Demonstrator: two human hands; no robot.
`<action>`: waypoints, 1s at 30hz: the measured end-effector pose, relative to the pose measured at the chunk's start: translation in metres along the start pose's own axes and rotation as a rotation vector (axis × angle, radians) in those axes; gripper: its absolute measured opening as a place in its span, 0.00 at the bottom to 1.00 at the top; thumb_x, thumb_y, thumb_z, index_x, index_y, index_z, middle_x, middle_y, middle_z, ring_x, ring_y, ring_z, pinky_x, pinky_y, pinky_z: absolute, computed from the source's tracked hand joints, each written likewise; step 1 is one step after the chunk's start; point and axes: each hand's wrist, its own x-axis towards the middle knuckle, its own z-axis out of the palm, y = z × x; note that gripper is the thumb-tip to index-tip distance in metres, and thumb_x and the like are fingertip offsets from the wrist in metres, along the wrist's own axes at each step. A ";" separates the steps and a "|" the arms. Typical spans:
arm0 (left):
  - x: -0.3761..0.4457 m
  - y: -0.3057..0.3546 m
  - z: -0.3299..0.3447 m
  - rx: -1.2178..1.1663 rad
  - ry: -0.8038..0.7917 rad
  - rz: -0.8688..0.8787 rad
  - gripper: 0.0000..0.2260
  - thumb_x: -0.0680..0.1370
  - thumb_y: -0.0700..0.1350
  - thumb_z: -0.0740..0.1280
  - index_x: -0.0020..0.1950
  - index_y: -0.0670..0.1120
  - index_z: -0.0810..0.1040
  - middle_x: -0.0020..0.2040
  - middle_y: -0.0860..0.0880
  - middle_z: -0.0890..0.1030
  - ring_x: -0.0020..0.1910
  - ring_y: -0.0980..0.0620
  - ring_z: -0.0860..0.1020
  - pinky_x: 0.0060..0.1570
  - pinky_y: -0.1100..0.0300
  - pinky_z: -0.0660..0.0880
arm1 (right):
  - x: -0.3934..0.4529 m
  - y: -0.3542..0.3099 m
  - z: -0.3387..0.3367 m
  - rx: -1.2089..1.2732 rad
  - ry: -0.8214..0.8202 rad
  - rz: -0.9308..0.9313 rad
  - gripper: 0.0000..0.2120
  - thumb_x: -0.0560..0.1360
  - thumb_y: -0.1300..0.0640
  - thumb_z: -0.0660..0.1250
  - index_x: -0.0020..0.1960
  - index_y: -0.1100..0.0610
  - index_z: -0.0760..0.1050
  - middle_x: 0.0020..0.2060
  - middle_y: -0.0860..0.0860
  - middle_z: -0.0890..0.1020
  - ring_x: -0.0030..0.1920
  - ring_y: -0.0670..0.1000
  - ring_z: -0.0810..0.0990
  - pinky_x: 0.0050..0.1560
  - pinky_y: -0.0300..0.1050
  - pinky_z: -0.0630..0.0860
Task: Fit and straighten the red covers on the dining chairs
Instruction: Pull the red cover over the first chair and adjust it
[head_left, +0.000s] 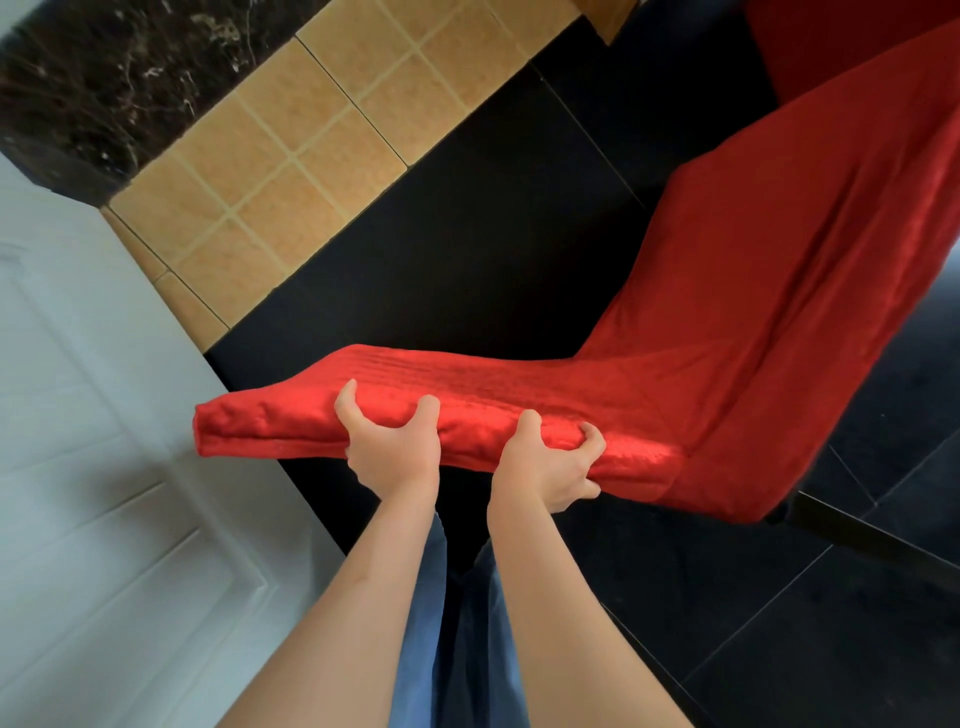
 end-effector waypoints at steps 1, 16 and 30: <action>0.000 -0.002 -0.001 0.006 -0.005 0.002 0.35 0.68 0.51 0.74 0.71 0.61 0.62 0.52 0.50 0.70 0.54 0.45 0.74 0.47 0.55 0.68 | 0.000 0.002 -0.001 0.000 -0.004 -0.002 0.29 0.68 0.47 0.71 0.66 0.39 0.64 0.52 0.51 0.63 0.35 0.49 0.73 0.32 0.44 0.69; -0.002 0.000 0.000 -0.001 -0.019 -0.011 0.38 0.69 0.53 0.74 0.73 0.65 0.56 0.62 0.44 0.72 0.47 0.49 0.70 0.43 0.55 0.66 | -0.003 -0.002 -0.005 -0.060 -0.020 -0.011 0.34 0.70 0.42 0.69 0.72 0.37 0.58 0.52 0.52 0.61 0.33 0.50 0.73 0.28 0.41 0.62; 0.008 -0.002 -0.065 0.025 0.072 0.116 0.43 0.71 0.57 0.73 0.78 0.61 0.48 0.70 0.46 0.70 0.66 0.42 0.72 0.62 0.50 0.68 | -0.047 -0.003 -0.019 -0.385 0.012 -0.343 0.38 0.72 0.36 0.66 0.76 0.38 0.50 0.75 0.62 0.52 0.72 0.63 0.56 0.67 0.63 0.65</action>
